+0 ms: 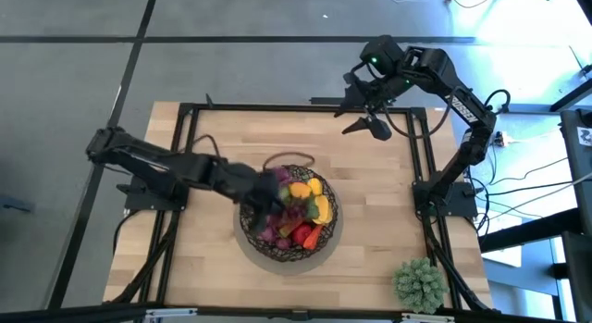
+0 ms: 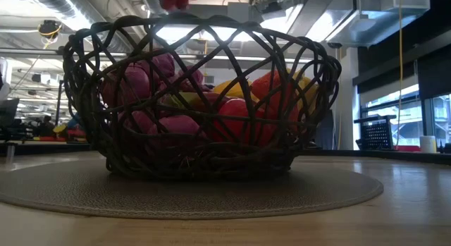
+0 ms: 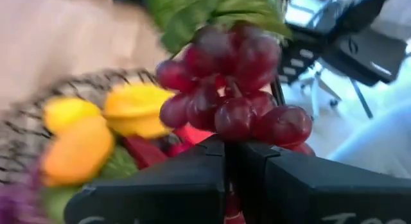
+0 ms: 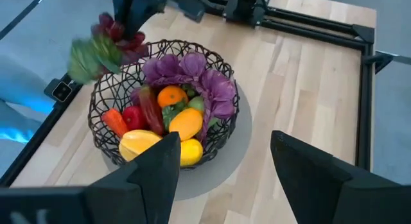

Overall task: Build produce basket
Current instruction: Put the red grapes into the mesh basket

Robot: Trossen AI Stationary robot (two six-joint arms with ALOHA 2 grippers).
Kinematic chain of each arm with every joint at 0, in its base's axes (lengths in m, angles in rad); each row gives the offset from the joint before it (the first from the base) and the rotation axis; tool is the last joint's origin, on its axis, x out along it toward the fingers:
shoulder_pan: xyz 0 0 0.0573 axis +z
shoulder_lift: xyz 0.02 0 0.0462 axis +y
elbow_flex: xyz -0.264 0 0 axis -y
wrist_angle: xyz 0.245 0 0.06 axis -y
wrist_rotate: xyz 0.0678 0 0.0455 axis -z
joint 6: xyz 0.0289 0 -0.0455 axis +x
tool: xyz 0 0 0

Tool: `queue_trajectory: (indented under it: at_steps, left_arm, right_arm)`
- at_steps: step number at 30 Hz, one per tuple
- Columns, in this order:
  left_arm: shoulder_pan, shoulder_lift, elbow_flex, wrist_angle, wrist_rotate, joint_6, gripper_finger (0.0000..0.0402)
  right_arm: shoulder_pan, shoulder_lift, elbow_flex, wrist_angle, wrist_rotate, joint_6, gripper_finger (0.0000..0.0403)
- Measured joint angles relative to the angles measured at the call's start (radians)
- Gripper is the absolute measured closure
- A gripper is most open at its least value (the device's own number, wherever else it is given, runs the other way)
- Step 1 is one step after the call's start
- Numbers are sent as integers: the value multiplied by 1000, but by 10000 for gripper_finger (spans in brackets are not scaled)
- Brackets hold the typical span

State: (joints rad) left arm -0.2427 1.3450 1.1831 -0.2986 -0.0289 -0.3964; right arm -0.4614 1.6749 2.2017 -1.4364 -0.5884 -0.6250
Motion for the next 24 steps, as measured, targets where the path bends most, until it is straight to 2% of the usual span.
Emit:
queue_trajectory:
  at_steps: [3, 9, 12, 24]
  left_arm:
    - [-21, 54, 0, -4, 59, -44, 401]
    - [-29, 146, -2, 28, 300, -66, 401]
    - [-26, 167, -2, 27, 370, -66, 401]
    - [9, 226, -2, 12, 386, 69, 402]
  right_arm:
    - [0, 0, 0, -1, 0, 0, 166]
    - [0, 0, 0, 6, -16, 1, 166]
    - [0, 0, 0, 6, -16, 1, 166]
    - [0, 0, 0, 4, -44, -11, 166]
